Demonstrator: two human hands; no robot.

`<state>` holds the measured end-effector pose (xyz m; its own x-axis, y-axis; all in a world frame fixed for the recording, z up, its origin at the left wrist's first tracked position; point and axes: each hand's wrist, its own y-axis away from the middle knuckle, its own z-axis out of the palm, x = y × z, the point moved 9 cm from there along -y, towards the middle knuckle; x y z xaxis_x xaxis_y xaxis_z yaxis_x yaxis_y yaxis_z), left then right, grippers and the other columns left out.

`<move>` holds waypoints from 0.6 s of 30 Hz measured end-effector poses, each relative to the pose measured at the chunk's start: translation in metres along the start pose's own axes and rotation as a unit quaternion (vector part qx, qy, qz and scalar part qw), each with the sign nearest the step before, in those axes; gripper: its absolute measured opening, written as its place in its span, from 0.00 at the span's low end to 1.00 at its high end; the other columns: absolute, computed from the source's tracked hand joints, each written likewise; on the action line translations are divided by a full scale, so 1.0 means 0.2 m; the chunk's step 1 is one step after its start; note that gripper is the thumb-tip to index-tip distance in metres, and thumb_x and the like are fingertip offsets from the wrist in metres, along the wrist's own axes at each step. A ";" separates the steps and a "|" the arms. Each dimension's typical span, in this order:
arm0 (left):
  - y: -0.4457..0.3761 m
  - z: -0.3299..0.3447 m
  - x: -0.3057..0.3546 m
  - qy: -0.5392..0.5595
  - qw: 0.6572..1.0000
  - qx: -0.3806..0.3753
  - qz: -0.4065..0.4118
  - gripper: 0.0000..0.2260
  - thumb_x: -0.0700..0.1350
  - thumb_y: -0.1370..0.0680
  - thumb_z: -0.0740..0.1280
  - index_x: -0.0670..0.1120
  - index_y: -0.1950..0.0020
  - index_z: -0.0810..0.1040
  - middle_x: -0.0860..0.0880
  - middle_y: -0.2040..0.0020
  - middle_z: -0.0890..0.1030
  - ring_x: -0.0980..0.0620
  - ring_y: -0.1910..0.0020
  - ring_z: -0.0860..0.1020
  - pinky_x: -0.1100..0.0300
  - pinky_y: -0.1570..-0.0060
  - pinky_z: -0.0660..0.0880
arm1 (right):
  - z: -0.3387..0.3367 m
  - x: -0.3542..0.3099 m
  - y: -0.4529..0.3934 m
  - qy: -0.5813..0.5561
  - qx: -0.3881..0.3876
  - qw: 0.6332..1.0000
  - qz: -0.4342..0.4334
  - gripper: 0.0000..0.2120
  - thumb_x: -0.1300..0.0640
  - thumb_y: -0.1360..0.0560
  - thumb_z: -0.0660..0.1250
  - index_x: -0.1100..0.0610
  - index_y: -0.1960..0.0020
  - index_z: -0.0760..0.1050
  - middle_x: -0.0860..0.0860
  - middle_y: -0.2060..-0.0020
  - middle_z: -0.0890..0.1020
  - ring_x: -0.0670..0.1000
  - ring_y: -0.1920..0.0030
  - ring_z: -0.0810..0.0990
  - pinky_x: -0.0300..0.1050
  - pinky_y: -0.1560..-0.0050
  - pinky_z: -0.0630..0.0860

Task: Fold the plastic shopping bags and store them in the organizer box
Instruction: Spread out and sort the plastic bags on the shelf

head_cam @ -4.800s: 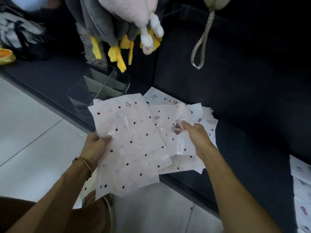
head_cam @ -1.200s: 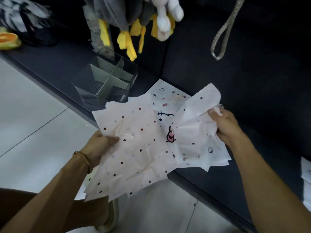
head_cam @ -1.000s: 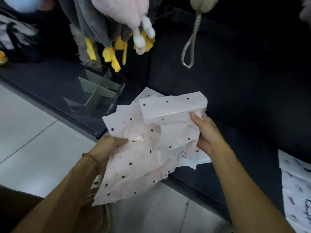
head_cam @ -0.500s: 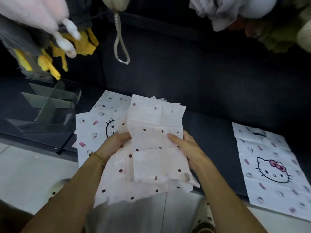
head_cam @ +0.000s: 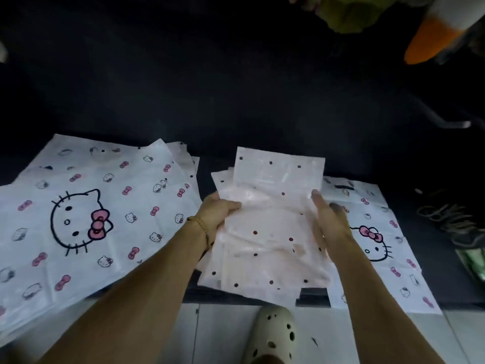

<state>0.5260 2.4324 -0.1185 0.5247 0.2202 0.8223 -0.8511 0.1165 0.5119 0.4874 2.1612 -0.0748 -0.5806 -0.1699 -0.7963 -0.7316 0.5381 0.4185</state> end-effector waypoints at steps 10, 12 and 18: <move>0.06 -0.12 -0.38 -0.301 0.942 0.137 -0.048 0.23 0.57 0.30 0.69 0.47 0.41 0.71 0.49 0.46 0.78 0.46 0.48 0.78 0.51 0.47 0.76 | 0.09 0.47 -0.10 0.181 -0.024 0.983 0.001 0.14 0.53 0.31 0.71 0.55 0.47 0.75 0.52 0.56 0.81 0.56 0.52 0.80 0.48 0.51 0.78; 0.07 -0.07 -0.44 -0.214 0.970 0.106 -0.039 0.11 0.46 0.27 0.70 0.47 0.47 0.74 0.47 0.49 0.81 0.48 0.54 0.80 0.54 0.54 0.78 | 0.12 0.47 -0.11 0.145 -0.055 0.988 0.008 0.12 0.51 0.29 0.72 0.55 0.51 0.74 0.48 0.59 0.80 0.54 0.54 0.81 0.47 0.53 0.78; -0.14 0.08 -0.35 -0.029 0.995 0.079 -0.044 0.02 0.42 0.23 0.67 0.45 0.54 0.78 0.47 0.59 0.83 0.48 0.60 0.82 0.57 0.63 0.79 | 0.05 0.29 -0.20 0.004 -0.072 0.997 -0.004 0.23 0.49 0.31 0.75 0.54 0.39 0.75 0.52 0.49 0.85 0.51 0.52 0.84 0.45 0.49 0.78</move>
<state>0.5132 2.3988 -0.1854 0.6011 0.1594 0.7831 -0.7909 -0.0216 0.6115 0.4870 2.1377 -0.1418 -0.5767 -0.1804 -0.7968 -0.7798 0.4124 0.4710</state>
